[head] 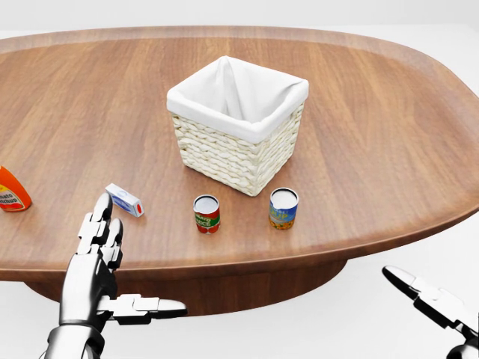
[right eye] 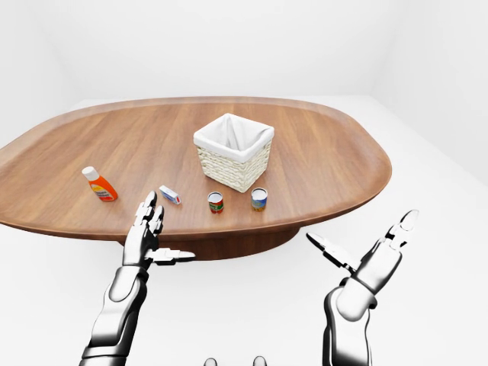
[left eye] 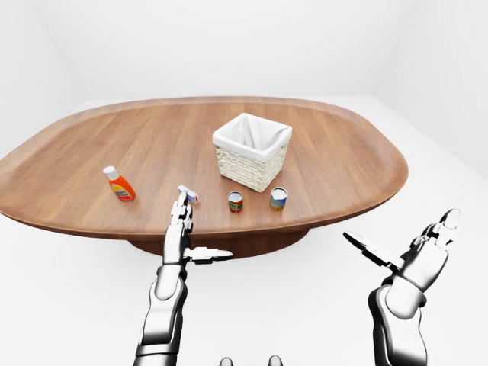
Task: Pick up the alphabet soup and the cream cheese box, and put them in the basket.
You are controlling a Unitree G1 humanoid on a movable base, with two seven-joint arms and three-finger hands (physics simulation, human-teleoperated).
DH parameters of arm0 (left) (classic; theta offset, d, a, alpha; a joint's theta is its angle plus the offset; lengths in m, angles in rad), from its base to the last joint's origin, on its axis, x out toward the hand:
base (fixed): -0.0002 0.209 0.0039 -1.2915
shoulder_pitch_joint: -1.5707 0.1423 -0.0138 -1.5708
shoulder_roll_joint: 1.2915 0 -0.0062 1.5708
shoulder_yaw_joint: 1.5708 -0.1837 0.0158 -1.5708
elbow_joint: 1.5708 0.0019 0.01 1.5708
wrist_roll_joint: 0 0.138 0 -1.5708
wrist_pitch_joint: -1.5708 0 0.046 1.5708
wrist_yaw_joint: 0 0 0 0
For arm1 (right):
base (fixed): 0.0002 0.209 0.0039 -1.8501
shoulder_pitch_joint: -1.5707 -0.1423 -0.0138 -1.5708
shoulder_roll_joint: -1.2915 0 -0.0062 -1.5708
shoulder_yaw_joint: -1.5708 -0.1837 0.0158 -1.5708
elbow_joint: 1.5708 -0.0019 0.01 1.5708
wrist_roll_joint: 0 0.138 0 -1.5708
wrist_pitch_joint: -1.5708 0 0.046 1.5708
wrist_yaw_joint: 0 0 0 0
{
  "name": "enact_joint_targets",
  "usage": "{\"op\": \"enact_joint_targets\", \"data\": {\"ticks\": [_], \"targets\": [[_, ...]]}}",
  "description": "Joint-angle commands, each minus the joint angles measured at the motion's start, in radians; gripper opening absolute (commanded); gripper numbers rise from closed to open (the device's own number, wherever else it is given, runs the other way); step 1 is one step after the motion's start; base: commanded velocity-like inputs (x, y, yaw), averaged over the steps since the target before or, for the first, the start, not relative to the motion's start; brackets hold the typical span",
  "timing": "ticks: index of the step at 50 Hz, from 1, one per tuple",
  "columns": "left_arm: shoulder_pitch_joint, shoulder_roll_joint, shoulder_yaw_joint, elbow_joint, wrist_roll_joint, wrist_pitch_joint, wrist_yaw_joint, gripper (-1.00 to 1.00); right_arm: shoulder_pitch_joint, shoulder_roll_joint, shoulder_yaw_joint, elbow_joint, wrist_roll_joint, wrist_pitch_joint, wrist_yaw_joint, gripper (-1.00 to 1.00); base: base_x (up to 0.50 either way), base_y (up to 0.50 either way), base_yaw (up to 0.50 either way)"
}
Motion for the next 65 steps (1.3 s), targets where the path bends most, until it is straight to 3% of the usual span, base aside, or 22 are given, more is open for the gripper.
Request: {"op": "enact_joint_targets", "data": {"ticks": [1, 4, 15, 17, 20, 26, 28, 37, 49, 54, 60, 65], "targets": [[0.006, 0.0, 0.0, -0.012, -0.001, 0.004, 0.001, 1.0, 0.005, 0.0, 0.01, -0.001, -0.02, -0.023, 0.0, 1.0, 0.0, 0.0, 0.0], [-0.004, 0.001, 0.002, 0.014, 0.0, -0.009, 0.0, 1.0, 0.015, 0.004, 0.011, -0.018, -0.025, -0.047, 0.0, 1.0, 0.0, 0.0, 0.0], [-0.003, 0.0, 0.0, 0.008, 0.0, -0.01, 0.001, 1.0, 0.008, 0.004, 0.002, -0.016, -0.021, -0.036, 0.0, 1.0, 0.0, 0.0, 0.0], [-0.007, 0.001, 0.001, 0.021, -0.001, -0.019, 0.0, 1.0, 0.009, 0.004, 0.001, -0.014, -0.018, -0.04, 0.0, 1.0, 0.0, 0.0, 0.0], [-0.002, 0.0, 0.0, 0.006, -0.001, -0.006, 0.002, 1.0, 0.011, 0.004, 0.003, -0.01, -0.02, -0.049, 0.0, 1.0, 0.0, 0.0, 0.0], [0.0, 0.0, 0.001, 0.001, -0.001, -0.007, 0.003, 1.0, 0.012, 0.005, -0.001, -0.01, -0.028, -0.057, 0.0, 1.0, 0.17, 0.0, 0.0], [-0.003, 0.0, 0.002, 0.013, -0.001, -0.017, 0.003, 1.0, 0.012, 0.005, 0.001, -0.009, -0.032, -0.06, 0.0, 1.0, 0.17, 0.0, 0.0], [0.001, 0.0, 0.001, 0.005, -0.001, -0.021, 0.005, 1.0, 0.014, 0.005, 0.003, -0.006, -0.036, -0.069, 0.0, 1.0, 0.18, 0.0, 0.0], [0.005, -0.001, -0.001, -0.007, 0.001, -0.021, 0.007, 1.0, 0.017, 0.008, 0.003, -0.017, -0.043, -0.067, 0.0, 1.0, 0.18, 0.0, 0.0], [0.003, -0.001, 0.0, 0.005, 0.001, -0.033, 0.006, 1.0, 0.016, 0.007, 0.003, -0.008, -0.046, -0.074, 0.0, 1.0, 0.18, 0.0, 0.0], [0.012, -0.002, -0.002, -0.022, 0.002, -0.018, 0.006, 1.0, 0.018, 0.007, 0.006, -0.009, -0.054, -0.074, 0.0, 1.0, 0.18, 0.0, 0.0], [0.008, -0.001, 0.0, -0.007, 0.002, -0.029, 0.005, 1.0, 0.02, 0.009, 0.006, -0.021, -0.057, -0.065, 0.0, 1.0, 0.18, 0.0, 0.0]]}}
